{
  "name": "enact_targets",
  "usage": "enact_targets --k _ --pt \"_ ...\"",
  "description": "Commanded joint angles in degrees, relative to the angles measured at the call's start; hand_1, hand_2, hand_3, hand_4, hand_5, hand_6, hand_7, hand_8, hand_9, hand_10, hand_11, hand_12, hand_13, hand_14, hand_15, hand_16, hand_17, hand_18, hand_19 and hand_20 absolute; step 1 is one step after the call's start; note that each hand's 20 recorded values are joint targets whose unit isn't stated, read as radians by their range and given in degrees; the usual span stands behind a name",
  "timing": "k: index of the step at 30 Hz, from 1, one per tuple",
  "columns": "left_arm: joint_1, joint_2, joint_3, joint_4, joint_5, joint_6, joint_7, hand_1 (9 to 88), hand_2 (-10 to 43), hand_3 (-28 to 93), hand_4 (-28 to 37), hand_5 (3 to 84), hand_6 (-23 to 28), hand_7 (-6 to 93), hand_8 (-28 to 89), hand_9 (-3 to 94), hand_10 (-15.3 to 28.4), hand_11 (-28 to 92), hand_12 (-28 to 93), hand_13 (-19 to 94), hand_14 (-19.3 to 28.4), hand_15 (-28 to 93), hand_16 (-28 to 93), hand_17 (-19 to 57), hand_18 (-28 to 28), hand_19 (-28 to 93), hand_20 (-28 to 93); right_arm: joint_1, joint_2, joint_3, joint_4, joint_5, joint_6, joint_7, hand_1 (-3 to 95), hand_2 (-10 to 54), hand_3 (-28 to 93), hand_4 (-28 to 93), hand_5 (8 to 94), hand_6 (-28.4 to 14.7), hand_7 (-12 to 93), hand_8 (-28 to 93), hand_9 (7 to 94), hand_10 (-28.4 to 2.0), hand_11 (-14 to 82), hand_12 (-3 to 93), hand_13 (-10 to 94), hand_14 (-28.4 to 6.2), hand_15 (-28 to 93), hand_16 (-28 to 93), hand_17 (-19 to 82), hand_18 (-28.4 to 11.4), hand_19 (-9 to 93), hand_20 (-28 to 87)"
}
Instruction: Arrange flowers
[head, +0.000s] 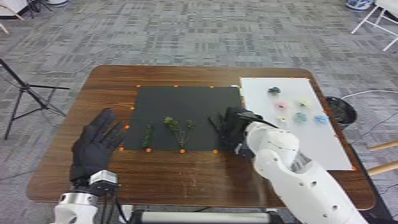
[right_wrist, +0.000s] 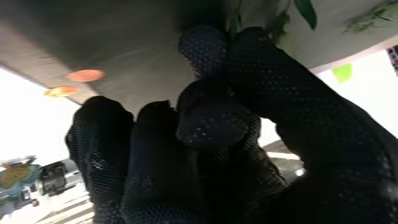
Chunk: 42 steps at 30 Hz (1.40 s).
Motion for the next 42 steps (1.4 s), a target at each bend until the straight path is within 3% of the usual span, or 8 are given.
enact_targets --k 1,6,27,34,36,42 --pt "-0.2 0.04 0.51 0.34 0.00 -0.58 -0.36 22.4 -6.9 67 -28.3 22.5 2.2 22.6 -12 17.1 9.7 13 19 14 13.9 8 9 -18.7 20.4 35 7 -2.1 -2.4 -1.4 -1.1 -1.2 -1.1 4.4 38.4 -7.0 86 -8 76.1 0.2 50 22 87.0 -7.1 63.6 43.2 88 -3.7 84 34 58 -18.9 93 70" --pt "0.4 -0.06 0.22 0.03 0.00 -0.53 -0.42 22.4 -6.9 67 -28.3 22.5 2.2 22.6 -12 17.2 9.6 13 19 14 13.9 8 9 -18.7 20.4 35 7 -2.4 -2.3 -1.2 -2.1 -0.6 -1.5 6.1 38.5 -7.9 86 -8 77.5 0.0 49 22 88.0 -6.8 63.4 43.0 89 -3.5 84 33 59 -18.7 93 70" --pt "-0.5 -0.31 0.62 0.37 -0.02 -0.76 -1.30 22.4 -6.9 67 -28.3 22.5 2.2 22.7 -12 17.1 9.6 13 19 14 13.9 8 9 -18.7 20.5 35 7 -3.7 -7.2 -1.5 -0.3 -1.8 -1.6 10.0 38.8 -7.2 84 -9 83.0 0.6 42 23 92.0 -6.3 59.3 41.9 91 -3.1 82 34 62 -19.1 93 70" --pt "-0.6 -0.40 0.61 0.43 -0.01 -0.65 -1.28 22.5 -6.8 67 -28.3 22.5 2.2 22.8 -12 17.2 9.6 13 19 14 14.0 8 9 -18.7 20.5 35 7 -3.9 -6.4 -0.9 -0.6 -3.9 -2.4 8.1 39.0 -6.1 83 -9 82.4 0.1 42 23 91.6 -6.2 59.1 42.3 91 -3.1 82 34 62 -18.6 93 70" --pt "-0.5 -0.43 0.63 0.38 -0.03 -0.47 -1.22 22.4 -6.8 67 -28.3 22.5 2.3 22.6 -12 17.2 9.6 13 19 14 13.9 8 9 -18.7 20.5 35 7 -3.9 -6.0 -0.8 -0.8 -5.1 -3.2 7.0 39.9 -7.4 81 -12 78.8 -0.5 40 20 90.2 -6.3 59.2 43.2 90 -3.0 82 35 61 -18.6 93 71" --pt "-0.2 -0.53 0.43 0.28 -0.03 -0.56 -1.09 22.4 -6.8 67 -28.3 22.5 2.2 22.7 -12 17.2 9.7 13 19 14 14.0 8 9 -18.7 20.5 35 7 -3.7 -5.5 -0.5 -1.8 -5.7 -3.7 6.5 31.1 -6.8 79 -17 75.6 -1.8 35 15 88.4 -7.1 58.8 42.8 88 -3.0 82 36 60 -18.7 93 71"
